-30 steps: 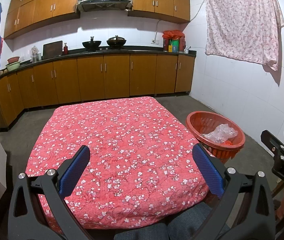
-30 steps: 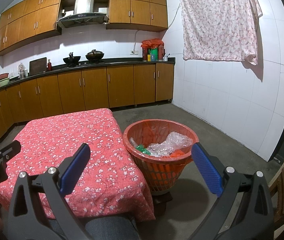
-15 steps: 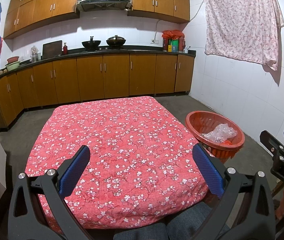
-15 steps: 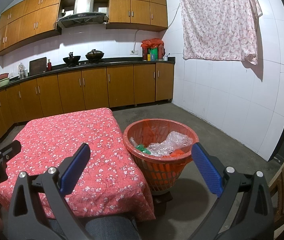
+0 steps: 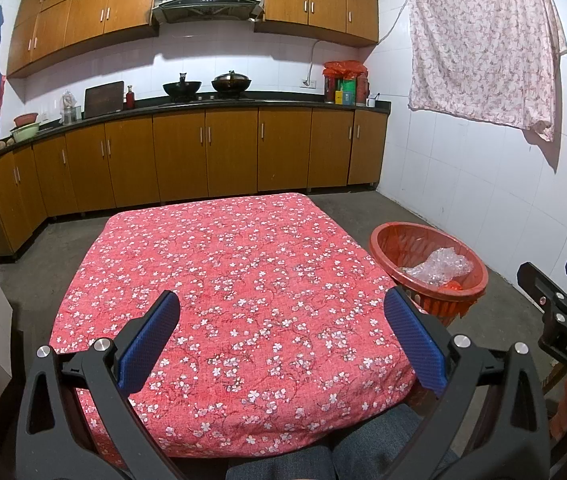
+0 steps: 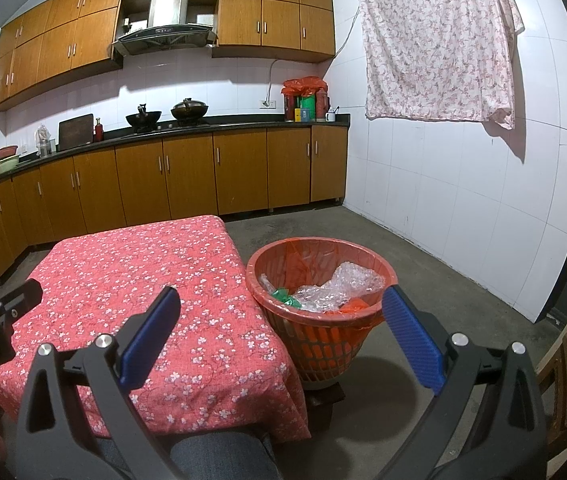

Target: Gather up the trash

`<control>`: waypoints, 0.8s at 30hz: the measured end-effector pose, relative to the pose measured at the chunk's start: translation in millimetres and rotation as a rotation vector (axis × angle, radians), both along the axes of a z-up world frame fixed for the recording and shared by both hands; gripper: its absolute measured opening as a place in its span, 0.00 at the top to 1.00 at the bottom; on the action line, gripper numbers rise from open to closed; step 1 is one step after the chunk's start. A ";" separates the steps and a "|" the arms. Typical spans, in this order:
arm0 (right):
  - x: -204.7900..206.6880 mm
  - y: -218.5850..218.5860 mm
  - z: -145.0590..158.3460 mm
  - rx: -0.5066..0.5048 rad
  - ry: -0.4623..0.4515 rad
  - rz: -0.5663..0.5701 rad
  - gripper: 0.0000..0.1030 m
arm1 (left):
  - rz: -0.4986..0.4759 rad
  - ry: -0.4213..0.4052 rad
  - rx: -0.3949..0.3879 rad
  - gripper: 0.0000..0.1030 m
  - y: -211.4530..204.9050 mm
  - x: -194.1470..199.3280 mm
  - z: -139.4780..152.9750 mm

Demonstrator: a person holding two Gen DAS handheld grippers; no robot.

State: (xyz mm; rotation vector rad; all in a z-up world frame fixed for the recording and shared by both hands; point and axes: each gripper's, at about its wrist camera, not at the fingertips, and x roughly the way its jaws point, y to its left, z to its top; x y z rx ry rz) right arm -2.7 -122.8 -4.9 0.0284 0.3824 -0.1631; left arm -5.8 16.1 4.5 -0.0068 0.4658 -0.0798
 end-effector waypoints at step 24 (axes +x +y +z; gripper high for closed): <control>-0.3 -0.1 -0.2 0.001 0.001 0.000 0.04 | 0.001 0.008 0.001 0.02 -0.6 1.8 0.3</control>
